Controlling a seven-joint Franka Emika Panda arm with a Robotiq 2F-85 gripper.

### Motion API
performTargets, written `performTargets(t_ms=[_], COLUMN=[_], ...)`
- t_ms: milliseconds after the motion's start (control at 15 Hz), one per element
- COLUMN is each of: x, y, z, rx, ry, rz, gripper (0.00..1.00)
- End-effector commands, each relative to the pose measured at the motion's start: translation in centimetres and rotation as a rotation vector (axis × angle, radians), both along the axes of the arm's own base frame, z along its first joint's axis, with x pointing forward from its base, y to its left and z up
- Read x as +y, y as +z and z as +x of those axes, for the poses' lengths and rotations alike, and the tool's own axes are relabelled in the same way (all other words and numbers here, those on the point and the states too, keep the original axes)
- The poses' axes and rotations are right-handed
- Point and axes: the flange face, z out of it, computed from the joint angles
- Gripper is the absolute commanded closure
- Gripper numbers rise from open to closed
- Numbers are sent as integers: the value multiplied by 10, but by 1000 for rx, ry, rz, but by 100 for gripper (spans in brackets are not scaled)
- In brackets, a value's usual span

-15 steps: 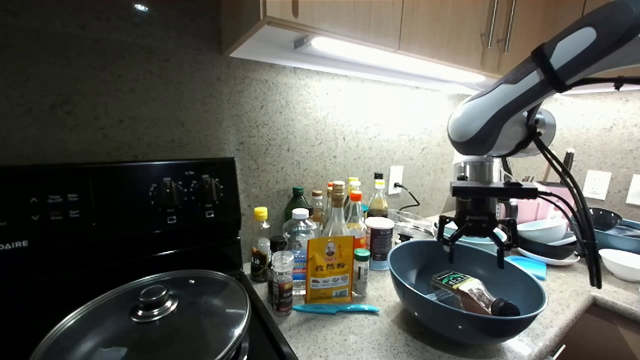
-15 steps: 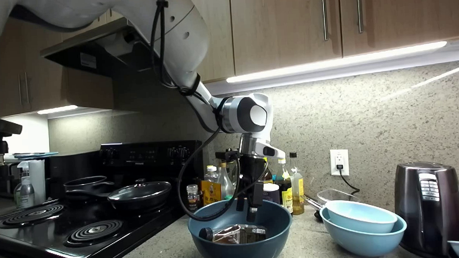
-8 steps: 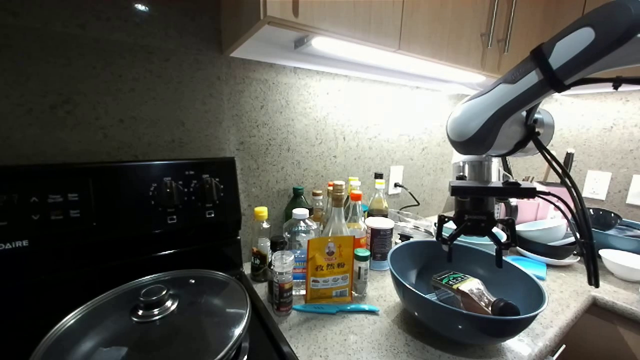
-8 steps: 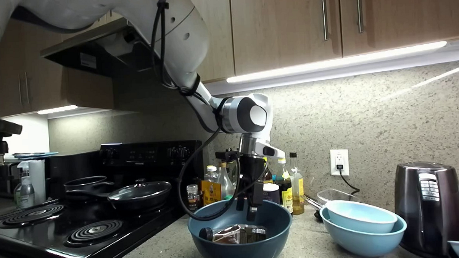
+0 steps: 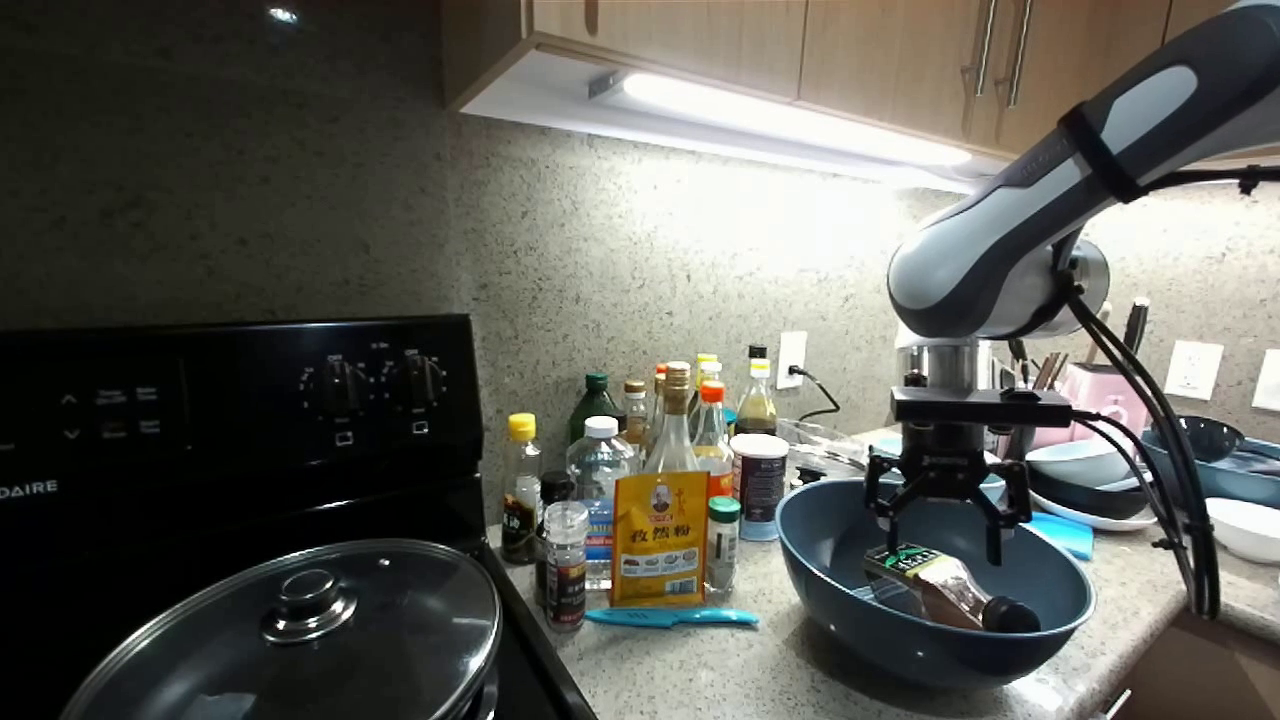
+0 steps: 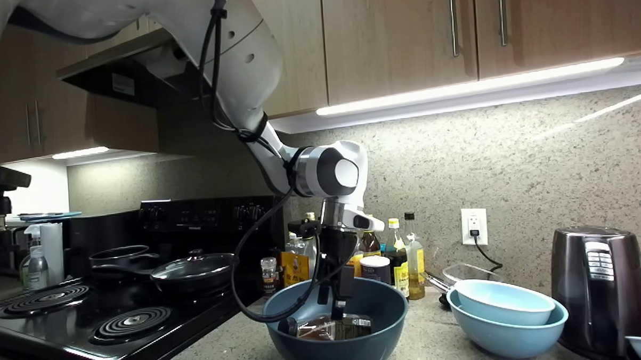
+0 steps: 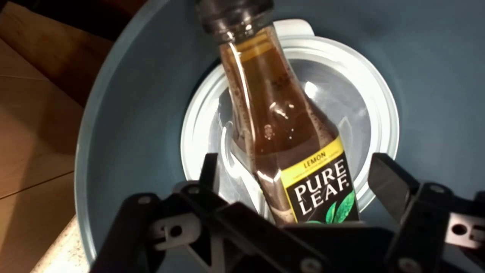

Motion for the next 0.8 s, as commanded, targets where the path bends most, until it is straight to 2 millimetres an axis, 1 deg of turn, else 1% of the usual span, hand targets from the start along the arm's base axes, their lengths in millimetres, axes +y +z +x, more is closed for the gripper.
performTargets(t_ms=[0, 67, 267, 400, 467, 600, 733], x=[6, 6, 3, 1, 2, 1, 1], y=[-2, -3, -5, -3, -8, -6, -7], z=[-25, -31, -42, -43, -30, -33, -31], rx=[-8, -3, -8, -20, 4, 0, -12], ry=[-31, -31, -45, -48, -26, -30, -5], rz=[13, 22, 40, 34, 21, 20, 31], gripper=[0, 0, 0, 0, 0, 0, 0])
